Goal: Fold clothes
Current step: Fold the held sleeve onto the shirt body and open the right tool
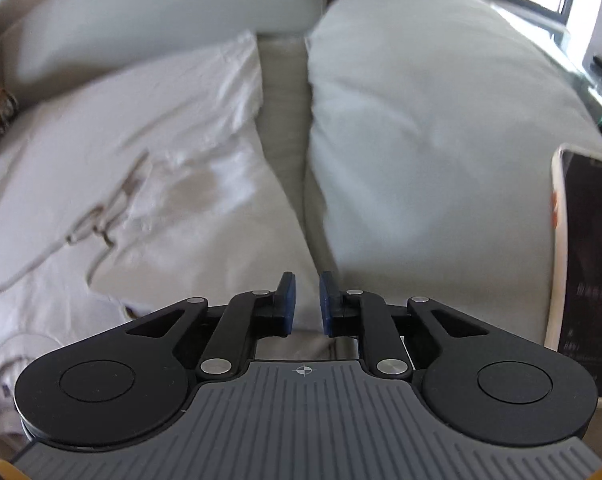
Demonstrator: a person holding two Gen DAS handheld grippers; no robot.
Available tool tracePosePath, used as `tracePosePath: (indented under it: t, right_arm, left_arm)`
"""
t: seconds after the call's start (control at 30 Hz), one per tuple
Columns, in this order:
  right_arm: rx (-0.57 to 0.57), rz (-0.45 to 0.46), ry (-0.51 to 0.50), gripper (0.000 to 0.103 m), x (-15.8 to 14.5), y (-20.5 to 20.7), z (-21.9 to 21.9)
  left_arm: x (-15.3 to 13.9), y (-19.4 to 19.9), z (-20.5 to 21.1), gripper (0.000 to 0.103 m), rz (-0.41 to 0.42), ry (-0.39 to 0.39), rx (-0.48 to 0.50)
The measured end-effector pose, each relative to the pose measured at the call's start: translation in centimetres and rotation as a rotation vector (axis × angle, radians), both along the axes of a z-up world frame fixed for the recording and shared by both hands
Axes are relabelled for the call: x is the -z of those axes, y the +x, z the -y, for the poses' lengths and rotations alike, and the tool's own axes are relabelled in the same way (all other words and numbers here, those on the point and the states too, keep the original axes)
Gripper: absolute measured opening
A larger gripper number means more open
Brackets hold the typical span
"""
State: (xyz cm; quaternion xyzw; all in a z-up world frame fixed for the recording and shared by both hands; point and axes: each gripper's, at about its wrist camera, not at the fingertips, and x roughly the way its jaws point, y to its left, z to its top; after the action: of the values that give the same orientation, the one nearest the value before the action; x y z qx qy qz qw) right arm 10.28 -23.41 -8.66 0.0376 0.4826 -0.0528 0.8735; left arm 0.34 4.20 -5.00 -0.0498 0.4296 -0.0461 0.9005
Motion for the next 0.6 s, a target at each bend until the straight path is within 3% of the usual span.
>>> tracePosePath:
  t: [0.07,0.17,0.2,0.27,0.33,0.43,0.6]
  right_arm:
    - [0.0,-0.067,-0.028,0.011,0.4,-0.2,0.4]
    - [0.043,-0.071,-0.02,0.008,-0.9,-0.4,1.0]
    - [0.051,-0.039,-0.02,0.016,-1.6,-0.4,0.9]
    - [0.045,0.084,-0.013,0.018,-3.1,-0.2,0.3]
    - [0.027,0.171,0.081,0.018,-3.7,0.8,-0.3]
    - [0.003,0.23,0.201,0.018,-3.1,3.7,-1.6]
    - [0.052,0.181,0.272,0.016,-0.1,10.3,-3.2]
  left_arm:
    - [-0.1,0.1,-0.1,0.046,0.001,-0.002,0.0]
    - [0.0,0.3,-0.3,0.046,0.001,-0.009,-0.004]
    - [0.0,0.3,-0.3,0.047,0.001,-0.012,-0.005]
    - [0.0,0.5,-0.4,0.046,0.0,-0.016,-0.007]
    - [0.0,0.6,-0.5,0.047,0.0,-0.021,-0.01]
    - [0.1,0.7,-0.7,0.047,-0.002,-0.026,-0.014]
    - [0.1,0.8,-1.5,0.047,-0.011,-0.026,-0.037]
